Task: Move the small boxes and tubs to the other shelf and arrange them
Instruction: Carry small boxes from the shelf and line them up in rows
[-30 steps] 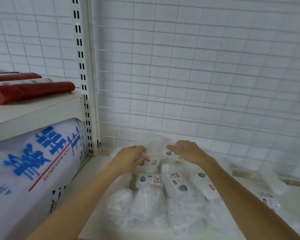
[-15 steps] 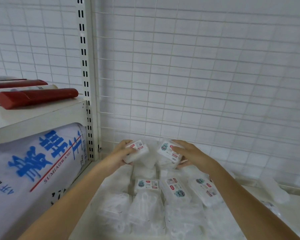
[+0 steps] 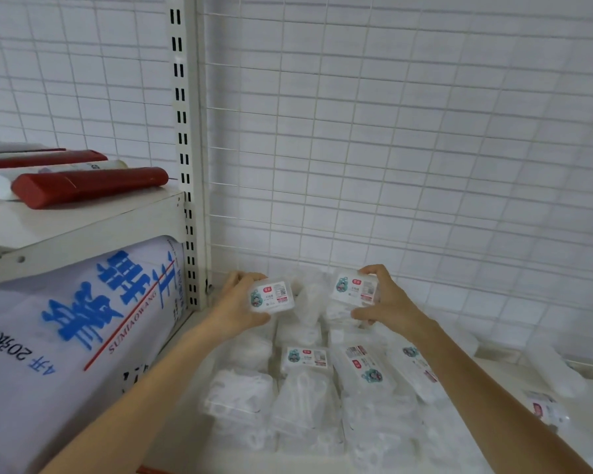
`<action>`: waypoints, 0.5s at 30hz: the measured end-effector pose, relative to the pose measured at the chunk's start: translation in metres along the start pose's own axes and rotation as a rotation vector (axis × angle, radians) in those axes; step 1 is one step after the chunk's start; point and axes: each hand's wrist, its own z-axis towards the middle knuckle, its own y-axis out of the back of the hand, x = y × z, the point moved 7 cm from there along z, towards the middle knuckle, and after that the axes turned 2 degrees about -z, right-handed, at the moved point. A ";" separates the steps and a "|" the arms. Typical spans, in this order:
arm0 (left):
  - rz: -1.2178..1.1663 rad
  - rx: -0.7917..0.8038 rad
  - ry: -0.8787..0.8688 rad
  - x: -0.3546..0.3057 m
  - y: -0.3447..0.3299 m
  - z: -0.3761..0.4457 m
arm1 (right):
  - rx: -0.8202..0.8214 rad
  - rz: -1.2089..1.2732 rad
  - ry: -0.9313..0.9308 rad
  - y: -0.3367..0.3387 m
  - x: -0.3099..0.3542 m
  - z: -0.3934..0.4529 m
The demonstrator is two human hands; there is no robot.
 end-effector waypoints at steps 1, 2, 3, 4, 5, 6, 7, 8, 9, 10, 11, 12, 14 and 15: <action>0.020 -0.015 -0.020 -0.001 0.001 0.000 | -0.053 -0.080 0.039 0.004 0.003 -0.001; 0.043 -0.032 -0.047 -0.001 0.002 0.000 | -0.103 -0.155 0.082 0.009 0.005 -0.002; 0.059 -0.046 -0.077 -0.002 0.003 0.000 | -0.144 -0.218 0.124 0.013 0.008 -0.004; 0.064 -0.055 -0.103 -0.003 0.003 0.000 | -0.176 -0.276 0.161 0.017 0.011 -0.007; 0.064 -0.056 -0.123 -0.003 0.003 0.000 | -0.204 -0.343 0.193 0.022 0.013 -0.011; 0.069 -0.053 -0.142 -0.003 0.001 0.000 | -0.229 -0.428 0.211 0.027 0.015 -0.015; 0.077 -0.047 -0.153 -0.003 -0.001 0.000 | -0.249 -0.520 0.216 0.033 0.016 -0.021; 0.083 -0.041 -0.159 -0.003 -0.003 0.000 | -0.268 -0.597 0.216 0.040 0.015 -0.027; 0.087 -0.037 -0.162 -0.003 -0.005 -0.001 | -0.282 -0.652 0.208 0.048 0.014 -0.033; 0.091 -0.035 -0.171 -0.004 -0.006 -0.002 | -0.290 -0.686 0.196 0.055 0.012 -0.041; 0.093 -0.031 -0.188 -0.007 -0.008 -0.003 | -0.296 -0.704 0.185 0.062 0.010 -0.048; 0.090 -0.026 -0.213 -0.012 -0.010 -0.004 | -0.305 -0.710 0.173 0.069 0.007 -0.056; 0.077 -0.009 -0.266 -0.027 -0.018 -0.004 | -0.335 -0.712 0.155 0.082 0.000 -0.074; 0.065 0.001 -0.293 -0.037 -0.023 -0.005 | -0.354 -0.717 0.151 0.088 -0.003 -0.084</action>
